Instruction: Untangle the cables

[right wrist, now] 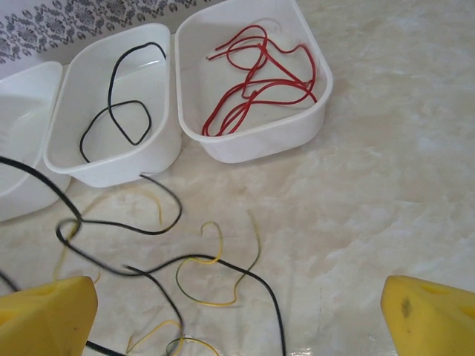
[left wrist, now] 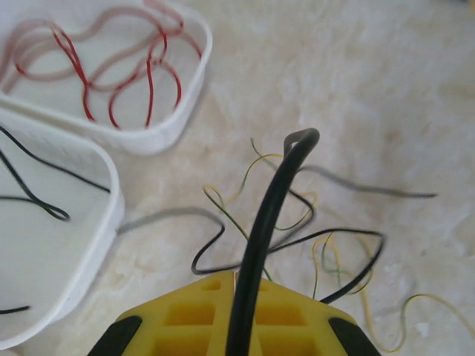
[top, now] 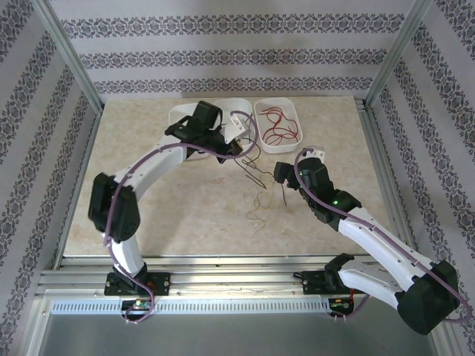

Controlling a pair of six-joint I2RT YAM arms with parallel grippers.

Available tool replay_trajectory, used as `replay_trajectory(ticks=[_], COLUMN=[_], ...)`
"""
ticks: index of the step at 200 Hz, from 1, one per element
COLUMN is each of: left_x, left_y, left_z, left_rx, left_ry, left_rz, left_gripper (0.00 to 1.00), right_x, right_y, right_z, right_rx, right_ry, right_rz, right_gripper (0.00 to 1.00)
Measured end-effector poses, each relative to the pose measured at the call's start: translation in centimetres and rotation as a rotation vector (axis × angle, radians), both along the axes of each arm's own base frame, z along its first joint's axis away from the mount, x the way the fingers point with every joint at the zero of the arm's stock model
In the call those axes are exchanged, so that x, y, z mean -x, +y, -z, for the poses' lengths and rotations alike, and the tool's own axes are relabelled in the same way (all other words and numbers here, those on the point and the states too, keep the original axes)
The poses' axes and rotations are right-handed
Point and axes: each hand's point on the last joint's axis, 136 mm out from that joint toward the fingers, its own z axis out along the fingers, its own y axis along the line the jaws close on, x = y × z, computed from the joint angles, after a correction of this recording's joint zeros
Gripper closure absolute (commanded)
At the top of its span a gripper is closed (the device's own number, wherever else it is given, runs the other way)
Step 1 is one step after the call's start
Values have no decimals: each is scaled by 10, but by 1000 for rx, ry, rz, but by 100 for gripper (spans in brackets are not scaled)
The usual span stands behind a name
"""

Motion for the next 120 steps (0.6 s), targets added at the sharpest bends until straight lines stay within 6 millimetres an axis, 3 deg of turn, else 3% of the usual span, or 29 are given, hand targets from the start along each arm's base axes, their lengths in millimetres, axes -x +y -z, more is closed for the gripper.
replay_trajectory(ticks=[15,32,82,120], left_x=[11,20,24,6], left_y=[6,11,16,28], left_z=[-25,-41,-48,-63], left_rx=[33,60,97,92], left_ry=[-34,-51,-20,-47], left_rz=[-12,-29,-99,-227], left_gripper=[100,100,100,100], right_x=[-1,-4,-11,-14], right_y=[5,16,45,44], right_z=[4,8,3,-5], right_rx=[-2,-15,-38,-36], right_ry=[19,42,33,18], right_rz=[-21,-61,-172,-171], right_gripper=[2,2,2,2])
